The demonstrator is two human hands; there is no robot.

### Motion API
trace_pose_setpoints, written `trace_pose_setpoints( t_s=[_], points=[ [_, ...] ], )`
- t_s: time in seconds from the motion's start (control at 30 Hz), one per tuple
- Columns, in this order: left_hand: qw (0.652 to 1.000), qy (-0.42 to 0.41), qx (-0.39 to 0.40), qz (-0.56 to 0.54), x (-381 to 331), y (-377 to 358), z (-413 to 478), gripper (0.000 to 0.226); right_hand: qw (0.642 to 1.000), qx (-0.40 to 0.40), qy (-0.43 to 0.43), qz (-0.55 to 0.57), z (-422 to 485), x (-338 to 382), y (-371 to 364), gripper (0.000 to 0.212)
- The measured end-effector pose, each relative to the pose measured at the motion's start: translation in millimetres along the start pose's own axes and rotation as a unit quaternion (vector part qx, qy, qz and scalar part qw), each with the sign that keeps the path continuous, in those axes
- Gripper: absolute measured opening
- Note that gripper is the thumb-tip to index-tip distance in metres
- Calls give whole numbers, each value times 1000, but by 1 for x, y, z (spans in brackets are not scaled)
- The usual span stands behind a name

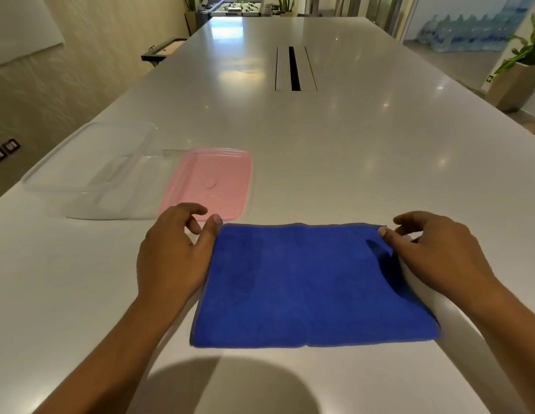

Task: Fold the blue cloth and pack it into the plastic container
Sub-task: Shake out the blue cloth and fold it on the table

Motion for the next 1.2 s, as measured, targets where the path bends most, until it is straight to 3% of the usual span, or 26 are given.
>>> trace_pose_setpoints(
  t_s=[0.13,0.27,0.4,0.7,0.87,1.0,1.1,1.2],
  points=[
    [996,-60,67,-5,-45,-15,-24,35,997,-42,61,0,-23,40,2,47],
    [975,-112,175,79,-73,-65,-41,54,985,46,163,-31,-45,94,-49,62],
    [948,-90,247,181,-51,-101,-47,68,973,112,170,-109,-45,98,-98,78],
    [957,-91,223,164,-43,-99,-51,76,970,103,134,-176,-37,69,-97,79],
    [977,-101,189,1,-33,-72,-41,66,965,113,152,-182,-31,61,-92,80],
    [974,-72,203,65,-12,-72,-33,69,975,118,164,-95,-28,51,-69,81],
    [968,-71,213,109,-13,-81,-35,73,994,19,99,-33,-29,33,-32,72],
    [968,-68,213,114,-11,-82,-34,74,993,-13,-27,-110,-28,4,-11,81]
  ],
)
Point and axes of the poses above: each hand's wrist, its own z-axis towards the middle knuckle, its own y-axis out of the back of the hand, x = y × z, the point moved 9 cm from there along z, towards the middle knuckle, and after that the axes turned 12 degrees about x, right-handed, at the moved point
